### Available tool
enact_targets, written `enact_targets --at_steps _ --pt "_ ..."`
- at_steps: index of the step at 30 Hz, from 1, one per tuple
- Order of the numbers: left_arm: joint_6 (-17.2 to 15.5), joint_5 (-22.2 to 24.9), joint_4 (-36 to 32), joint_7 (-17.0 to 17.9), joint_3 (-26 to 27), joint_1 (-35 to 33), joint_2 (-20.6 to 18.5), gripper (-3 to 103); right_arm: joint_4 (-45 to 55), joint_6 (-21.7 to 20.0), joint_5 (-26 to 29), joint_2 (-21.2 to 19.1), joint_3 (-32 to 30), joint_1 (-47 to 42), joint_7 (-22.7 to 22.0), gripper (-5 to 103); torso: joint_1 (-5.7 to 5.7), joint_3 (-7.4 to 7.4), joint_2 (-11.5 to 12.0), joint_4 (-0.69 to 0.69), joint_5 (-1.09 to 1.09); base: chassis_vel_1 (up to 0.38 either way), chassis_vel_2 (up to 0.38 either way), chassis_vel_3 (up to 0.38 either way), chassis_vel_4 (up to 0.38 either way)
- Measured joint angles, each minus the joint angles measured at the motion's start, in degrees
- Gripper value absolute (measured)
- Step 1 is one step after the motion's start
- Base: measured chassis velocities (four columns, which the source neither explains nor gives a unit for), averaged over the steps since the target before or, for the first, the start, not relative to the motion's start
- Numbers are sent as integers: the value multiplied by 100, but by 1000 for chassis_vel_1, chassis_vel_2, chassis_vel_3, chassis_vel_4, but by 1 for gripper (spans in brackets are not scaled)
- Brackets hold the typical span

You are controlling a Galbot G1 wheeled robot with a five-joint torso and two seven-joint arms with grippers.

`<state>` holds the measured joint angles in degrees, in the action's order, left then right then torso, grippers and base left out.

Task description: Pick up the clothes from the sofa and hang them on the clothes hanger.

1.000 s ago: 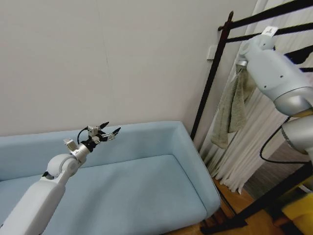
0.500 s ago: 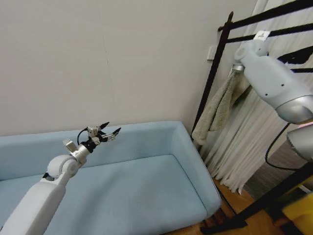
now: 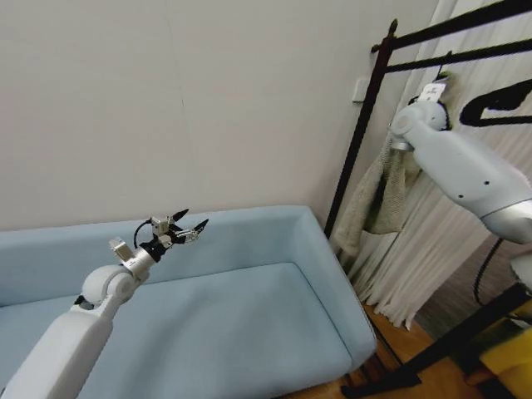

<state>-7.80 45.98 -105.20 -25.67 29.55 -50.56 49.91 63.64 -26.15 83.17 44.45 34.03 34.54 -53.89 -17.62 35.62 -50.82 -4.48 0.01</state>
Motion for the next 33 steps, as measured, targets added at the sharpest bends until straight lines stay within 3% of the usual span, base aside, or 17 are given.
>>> enact_targets --at_steps 4,17,18,20,23,25,27,28,30,31,33 --pt "0 -63 16 -1 -41 -23 13 100 909 41 -152 -311 -46 -299 -53 100 0 0 0 2 -1 0 0 0 0" --pt "23 -215 36 -22 -80 -144 97 100 3125 121 -643 -1073 -128 -864 15 100 0 0 2 3 -1 0 0 0 0" --pt "53 -221 32 -5 -81 -175 151 100 3849 124 -683 -1394 -178 -1012 75 100 0 0 1 3 -3 0 0 0 0" --pt "76 -219 28 21 -80 -184 181 100 4064 138 -685 -1497 -197 -1075 128 100 0 0 1 3 -2 0 0 0 0" --pt "164 -157 -30 202 -48 -217 321 100 4769 463 -724 -1915 -334 -1434 629 100 1 -1 1 1 -2 0 0 0 0" --pt "299 -89 -153 734 -33 -306 510 100 5248 977 -996 -2313 -490 -2054 1499 100 1 -1 1 0 3 0 0 0 0" --pt "320 -95 -176 839 -32 -327 537 100 5305 1058 -1047 -2360 -516 -2164 1606 100 1 -1 1 0 3 0 0 0 0" --pt "413 -164 -299 1206 -7 -440 658 100 5498 1414 -1328 -2505 -661 -2746 1993 100 1 -2 1 0 -2 0 0 0 0" --pt "499 -314 -449 1577 26 -616 779 100 5598 1776 -1690 -2517 -1072 -3616 2353 100 1 0 2 2 2 0 0 0 0" --pt "499 -314 -449 1577 26 -616 779 100 5598 1776 -1690 -2517 -1072 -3616 2353 100 1 0 2 2 2 0 0 0 0" --pt "542 -402 -578 1777 80 -793 859 100 5621 1862 -1879 -2407 -1667 -4345 2626 100 -1 0 1 3 -1 0 0 0 0"
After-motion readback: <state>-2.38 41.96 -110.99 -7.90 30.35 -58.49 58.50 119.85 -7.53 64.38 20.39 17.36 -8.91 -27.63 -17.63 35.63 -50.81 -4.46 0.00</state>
